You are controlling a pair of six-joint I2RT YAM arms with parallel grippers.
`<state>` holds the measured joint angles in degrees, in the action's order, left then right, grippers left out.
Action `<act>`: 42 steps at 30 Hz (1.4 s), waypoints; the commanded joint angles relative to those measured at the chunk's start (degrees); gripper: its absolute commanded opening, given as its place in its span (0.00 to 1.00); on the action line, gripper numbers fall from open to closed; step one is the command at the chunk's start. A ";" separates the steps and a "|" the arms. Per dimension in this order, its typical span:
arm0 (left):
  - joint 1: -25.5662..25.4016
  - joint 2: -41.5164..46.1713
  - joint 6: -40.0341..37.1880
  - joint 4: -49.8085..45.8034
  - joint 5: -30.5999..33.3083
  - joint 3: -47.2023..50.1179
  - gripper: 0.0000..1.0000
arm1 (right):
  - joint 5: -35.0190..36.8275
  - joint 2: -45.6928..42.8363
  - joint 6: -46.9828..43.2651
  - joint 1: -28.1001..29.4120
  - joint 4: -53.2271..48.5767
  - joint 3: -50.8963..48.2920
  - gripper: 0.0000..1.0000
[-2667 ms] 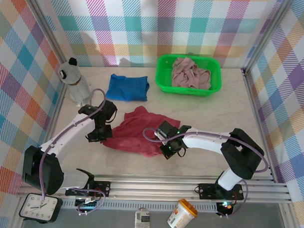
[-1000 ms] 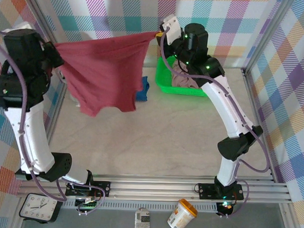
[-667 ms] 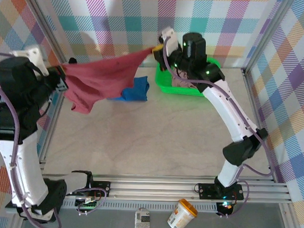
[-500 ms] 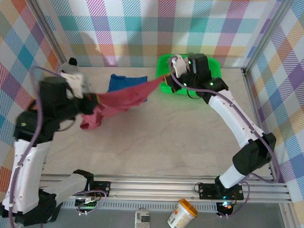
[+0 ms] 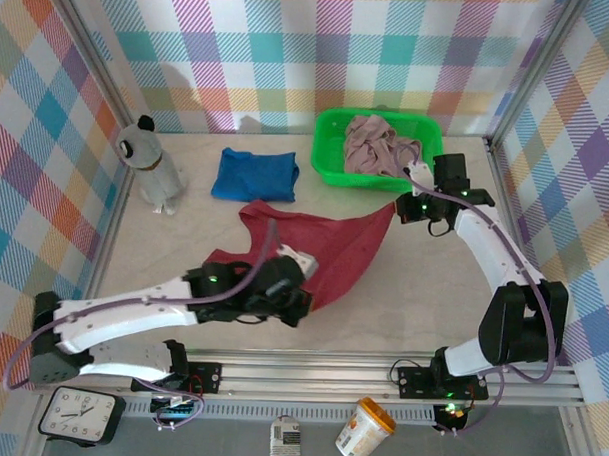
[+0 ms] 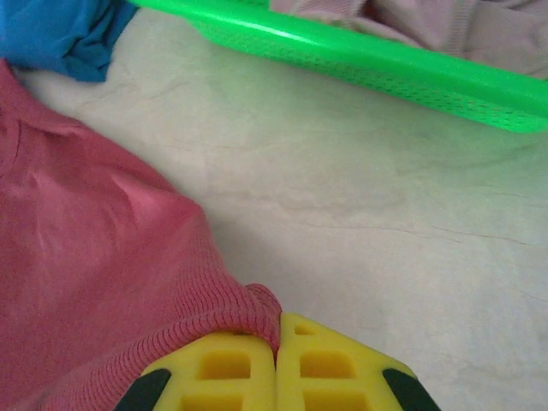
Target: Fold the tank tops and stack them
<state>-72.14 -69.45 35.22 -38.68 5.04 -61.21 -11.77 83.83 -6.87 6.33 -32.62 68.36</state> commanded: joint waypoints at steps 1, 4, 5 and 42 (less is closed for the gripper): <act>-3.66 -5.45 2.72 3.40 -0.30 -5.58 0.00 | 0.39 -0.03 0.81 -1.79 0.06 2.34 0.00; -5.02 -10.50 1.99 6.53 -5.78 -8.55 0.00 | 0.52 0.53 0.81 -2.71 -0.49 3.96 0.00; -5.01 -12.92 1.30 6.44 -6.83 -9.64 0.00 | 0.79 1.07 0.81 -2.79 -0.89 4.70 0.00; 63.43 -1.94 -38.25 -34.32 16.26 -60.36 0.00 | -9.92 36.81 14.32 28.13 10.47 71.19 0.00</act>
<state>-9.30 -75.59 -0.82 -70.98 33.41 -124.77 -17.61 123.50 6.31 34.89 -20.60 141.45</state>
